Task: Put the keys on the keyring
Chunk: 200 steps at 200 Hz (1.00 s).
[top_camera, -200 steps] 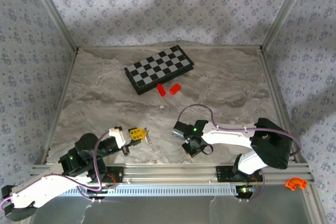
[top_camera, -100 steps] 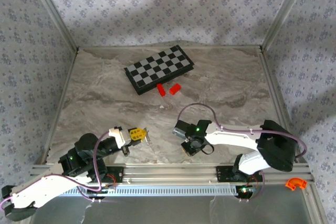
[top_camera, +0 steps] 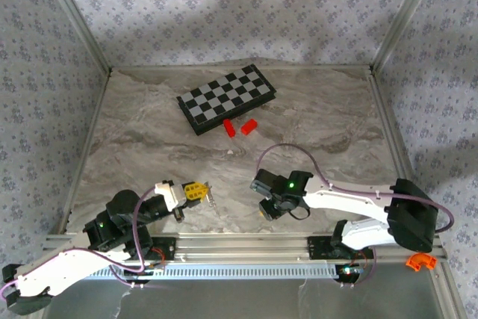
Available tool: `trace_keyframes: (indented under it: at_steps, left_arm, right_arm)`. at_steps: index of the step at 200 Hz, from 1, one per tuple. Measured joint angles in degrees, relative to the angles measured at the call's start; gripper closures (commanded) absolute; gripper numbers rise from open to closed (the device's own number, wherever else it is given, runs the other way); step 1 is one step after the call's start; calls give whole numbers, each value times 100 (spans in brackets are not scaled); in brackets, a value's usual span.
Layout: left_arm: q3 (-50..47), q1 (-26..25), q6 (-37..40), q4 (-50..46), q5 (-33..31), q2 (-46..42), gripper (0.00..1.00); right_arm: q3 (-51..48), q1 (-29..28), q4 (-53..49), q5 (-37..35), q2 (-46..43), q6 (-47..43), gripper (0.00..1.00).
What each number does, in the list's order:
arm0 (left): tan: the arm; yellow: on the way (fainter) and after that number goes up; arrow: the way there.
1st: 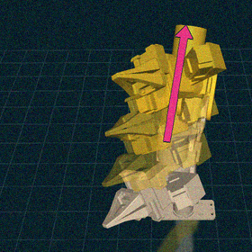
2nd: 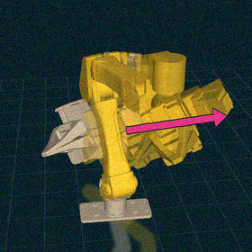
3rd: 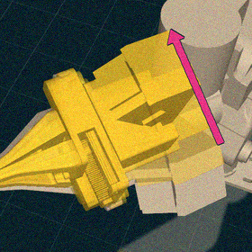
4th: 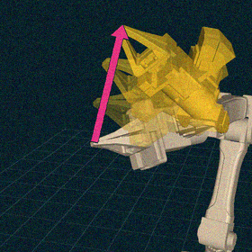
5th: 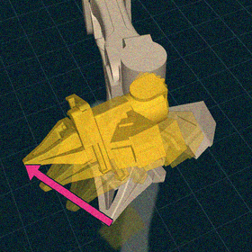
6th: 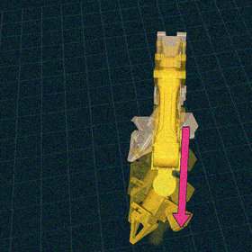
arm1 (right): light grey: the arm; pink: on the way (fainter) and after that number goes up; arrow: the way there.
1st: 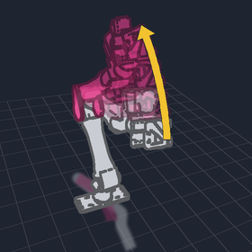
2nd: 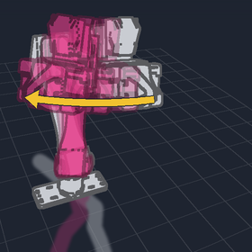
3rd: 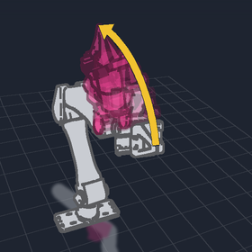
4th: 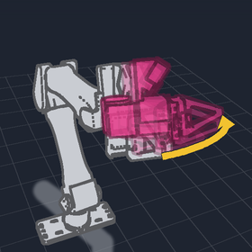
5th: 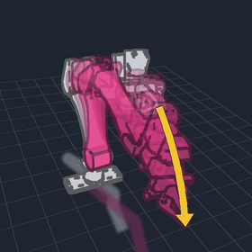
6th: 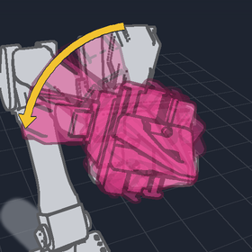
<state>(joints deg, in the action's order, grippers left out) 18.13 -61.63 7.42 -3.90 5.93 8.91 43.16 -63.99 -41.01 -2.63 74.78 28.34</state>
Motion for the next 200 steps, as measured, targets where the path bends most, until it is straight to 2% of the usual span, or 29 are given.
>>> trace_keyframes:
  at_steps: [75, 153, 200]
  left_arm:
    - [0, 0, 0, 2, 0, -37, 100]
    - [0, 0, 2, 2, 2, -42, 100]
    - [0, 0, 2, 2, 0, -42, 100]
  right_arm:
    - [127, -240, -116, -361, 728, 199, 68]
    - [243, -308, -55, -431, 1023, 345, 65]
    - [243, -308, -57, -472, 1128, 385, 71]
